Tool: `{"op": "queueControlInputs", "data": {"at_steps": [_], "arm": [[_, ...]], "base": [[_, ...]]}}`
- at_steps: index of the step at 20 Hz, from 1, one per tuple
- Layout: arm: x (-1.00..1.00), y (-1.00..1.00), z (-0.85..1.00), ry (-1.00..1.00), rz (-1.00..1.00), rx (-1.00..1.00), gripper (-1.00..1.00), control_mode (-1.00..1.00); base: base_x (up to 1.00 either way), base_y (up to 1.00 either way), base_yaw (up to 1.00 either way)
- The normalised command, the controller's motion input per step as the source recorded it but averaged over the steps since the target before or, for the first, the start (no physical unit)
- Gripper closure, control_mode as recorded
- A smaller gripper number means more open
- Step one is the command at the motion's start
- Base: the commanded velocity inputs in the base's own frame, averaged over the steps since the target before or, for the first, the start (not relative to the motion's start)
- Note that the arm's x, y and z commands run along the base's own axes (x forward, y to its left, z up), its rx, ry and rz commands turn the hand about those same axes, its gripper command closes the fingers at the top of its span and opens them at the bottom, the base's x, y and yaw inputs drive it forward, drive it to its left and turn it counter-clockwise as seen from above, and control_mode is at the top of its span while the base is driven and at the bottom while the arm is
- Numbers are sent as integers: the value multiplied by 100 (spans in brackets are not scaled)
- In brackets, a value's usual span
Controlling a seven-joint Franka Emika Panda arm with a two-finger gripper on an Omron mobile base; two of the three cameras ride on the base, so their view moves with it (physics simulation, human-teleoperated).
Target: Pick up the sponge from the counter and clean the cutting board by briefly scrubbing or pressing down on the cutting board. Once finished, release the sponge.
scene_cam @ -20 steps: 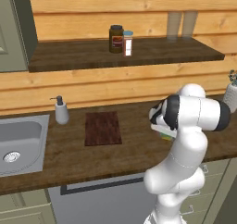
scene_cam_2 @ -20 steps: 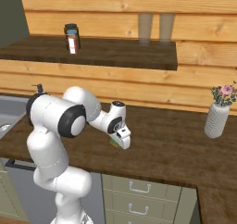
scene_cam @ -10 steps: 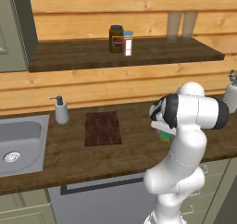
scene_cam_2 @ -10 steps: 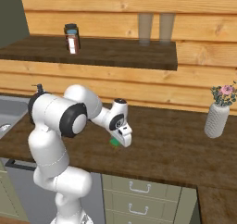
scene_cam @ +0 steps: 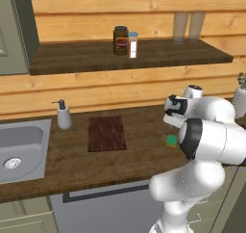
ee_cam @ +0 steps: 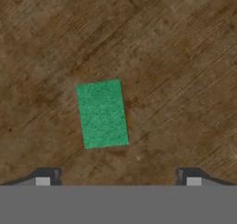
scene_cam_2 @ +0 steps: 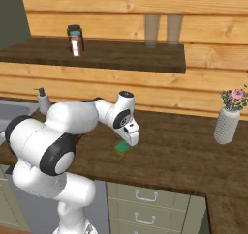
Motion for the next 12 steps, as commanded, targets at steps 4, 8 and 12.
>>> {"op": "queueControlInputs", "data": {"at_steps": [4, 8, 12], "arm": [[-53, 9, 100, -14, 14, 11, -100, -100], [-49, 23, 100, -18, 24, 18, -100, -100], [-29, 23, 100, -19, 30, 13, -100, -100]], "base": [[0, 0, 0], [0, 0, 0], [0, 0, 0]]}}
